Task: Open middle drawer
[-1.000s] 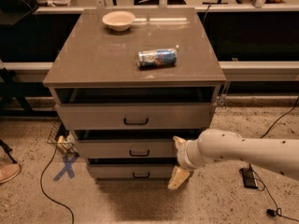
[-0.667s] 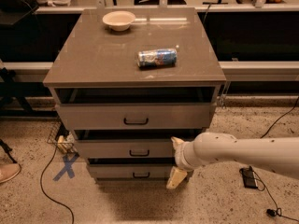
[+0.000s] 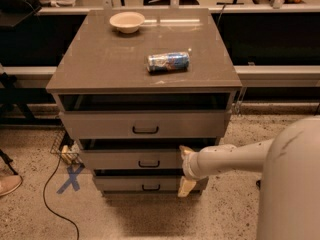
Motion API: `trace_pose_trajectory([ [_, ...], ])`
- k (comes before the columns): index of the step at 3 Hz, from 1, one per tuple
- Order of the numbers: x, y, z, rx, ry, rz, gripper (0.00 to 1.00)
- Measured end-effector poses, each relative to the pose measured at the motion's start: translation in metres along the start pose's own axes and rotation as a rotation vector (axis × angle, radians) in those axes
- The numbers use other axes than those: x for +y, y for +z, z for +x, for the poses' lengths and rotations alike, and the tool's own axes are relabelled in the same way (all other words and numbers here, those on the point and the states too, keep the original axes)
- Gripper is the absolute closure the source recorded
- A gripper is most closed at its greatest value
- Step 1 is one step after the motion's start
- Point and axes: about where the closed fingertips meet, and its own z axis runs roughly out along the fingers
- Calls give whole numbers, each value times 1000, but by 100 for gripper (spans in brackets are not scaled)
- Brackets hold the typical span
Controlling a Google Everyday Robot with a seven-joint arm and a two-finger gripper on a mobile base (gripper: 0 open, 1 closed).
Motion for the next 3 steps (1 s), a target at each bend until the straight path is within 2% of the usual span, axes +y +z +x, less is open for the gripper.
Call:
trace_pose_trajectory([
  [1, -12, 18, 2, 1, -17, 13, 0],
  [3, -39, 56, -15, -29, -42, 14, 0],
])
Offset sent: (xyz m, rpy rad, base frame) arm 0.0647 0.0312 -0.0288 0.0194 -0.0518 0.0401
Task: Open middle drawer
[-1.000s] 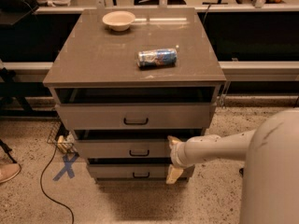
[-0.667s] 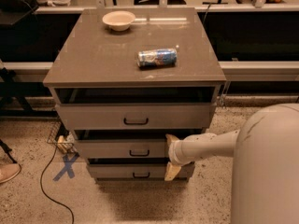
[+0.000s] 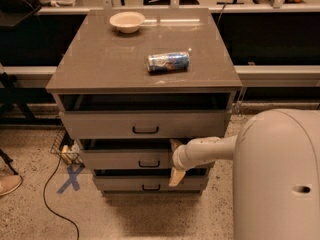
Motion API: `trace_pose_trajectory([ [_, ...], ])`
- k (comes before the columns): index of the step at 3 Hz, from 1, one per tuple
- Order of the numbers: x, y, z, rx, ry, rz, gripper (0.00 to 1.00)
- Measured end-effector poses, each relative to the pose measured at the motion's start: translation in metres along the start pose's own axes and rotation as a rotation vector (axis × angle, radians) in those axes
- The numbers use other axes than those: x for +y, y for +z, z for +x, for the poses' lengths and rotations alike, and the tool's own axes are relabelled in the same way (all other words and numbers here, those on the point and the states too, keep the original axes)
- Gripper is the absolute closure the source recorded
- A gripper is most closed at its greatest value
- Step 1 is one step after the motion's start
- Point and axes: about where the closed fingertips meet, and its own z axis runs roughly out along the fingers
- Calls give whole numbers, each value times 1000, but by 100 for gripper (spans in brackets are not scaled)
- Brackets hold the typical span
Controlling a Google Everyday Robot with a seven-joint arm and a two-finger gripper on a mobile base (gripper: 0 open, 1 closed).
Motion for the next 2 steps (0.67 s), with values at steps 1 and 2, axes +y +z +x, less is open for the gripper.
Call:
trace_pose_trajectory([
  [1, -10, 18, -6, -10, -3, -13, 18],
  [2, -12, 31, -3, -12, 7, -33, 41],
])
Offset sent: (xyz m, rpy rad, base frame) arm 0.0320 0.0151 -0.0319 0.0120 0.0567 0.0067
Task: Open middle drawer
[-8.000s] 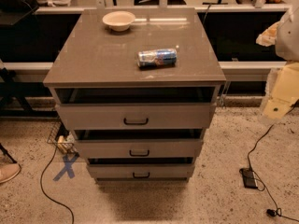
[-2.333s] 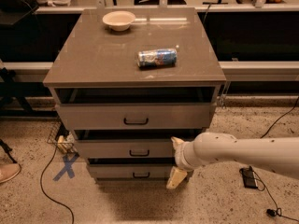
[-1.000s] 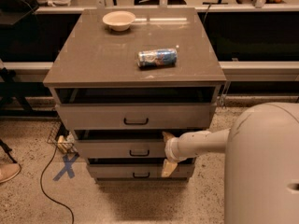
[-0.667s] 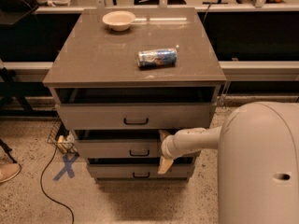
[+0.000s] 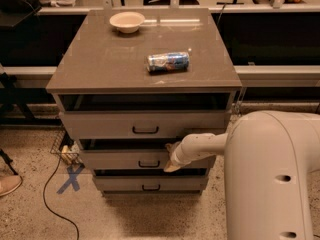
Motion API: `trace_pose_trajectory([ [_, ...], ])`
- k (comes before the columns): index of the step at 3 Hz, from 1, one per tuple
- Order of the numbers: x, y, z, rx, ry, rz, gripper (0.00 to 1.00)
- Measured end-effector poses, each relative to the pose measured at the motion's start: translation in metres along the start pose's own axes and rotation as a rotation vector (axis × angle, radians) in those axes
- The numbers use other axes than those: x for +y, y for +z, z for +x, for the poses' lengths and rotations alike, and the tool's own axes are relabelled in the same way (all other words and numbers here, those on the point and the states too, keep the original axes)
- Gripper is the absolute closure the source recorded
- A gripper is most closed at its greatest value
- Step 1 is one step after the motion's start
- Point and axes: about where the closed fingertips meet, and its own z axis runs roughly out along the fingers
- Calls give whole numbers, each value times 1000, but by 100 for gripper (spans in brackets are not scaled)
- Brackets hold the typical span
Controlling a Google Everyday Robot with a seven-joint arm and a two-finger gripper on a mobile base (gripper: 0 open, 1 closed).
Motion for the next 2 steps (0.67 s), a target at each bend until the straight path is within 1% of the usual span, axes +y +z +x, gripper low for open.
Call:
trace_pose_trajectory([
  [1, 5, -8, 12, 8, 30, 15, 65],
  [2, 7, -9, 13, 8, 35, 18, 88],
])
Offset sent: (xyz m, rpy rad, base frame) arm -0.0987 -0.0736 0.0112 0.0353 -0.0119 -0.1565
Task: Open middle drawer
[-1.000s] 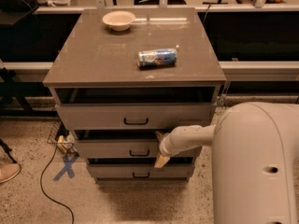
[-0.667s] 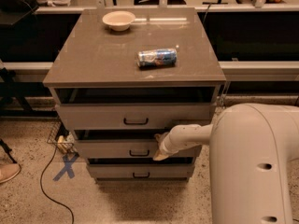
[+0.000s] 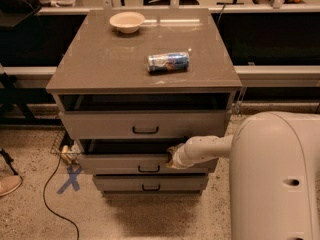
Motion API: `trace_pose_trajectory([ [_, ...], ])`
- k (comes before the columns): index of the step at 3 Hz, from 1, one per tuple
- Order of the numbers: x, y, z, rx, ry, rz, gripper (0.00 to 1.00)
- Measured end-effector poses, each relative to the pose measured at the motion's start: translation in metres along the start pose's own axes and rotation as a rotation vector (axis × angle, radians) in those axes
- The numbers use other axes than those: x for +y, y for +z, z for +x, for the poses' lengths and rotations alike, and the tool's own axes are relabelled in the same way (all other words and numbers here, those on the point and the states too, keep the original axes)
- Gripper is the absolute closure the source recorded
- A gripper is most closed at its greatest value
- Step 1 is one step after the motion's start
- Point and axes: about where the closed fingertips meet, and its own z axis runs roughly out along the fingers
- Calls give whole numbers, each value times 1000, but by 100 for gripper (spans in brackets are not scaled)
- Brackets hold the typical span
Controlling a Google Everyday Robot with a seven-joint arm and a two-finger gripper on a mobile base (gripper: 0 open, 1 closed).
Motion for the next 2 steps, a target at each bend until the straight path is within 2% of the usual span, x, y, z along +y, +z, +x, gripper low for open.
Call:
trace_pose_trajectory([
  [1, -1, -1, -1, 0, 0, 0, 100],
  [2, 0, -1, -1, 0, 0, 0, 100],
])
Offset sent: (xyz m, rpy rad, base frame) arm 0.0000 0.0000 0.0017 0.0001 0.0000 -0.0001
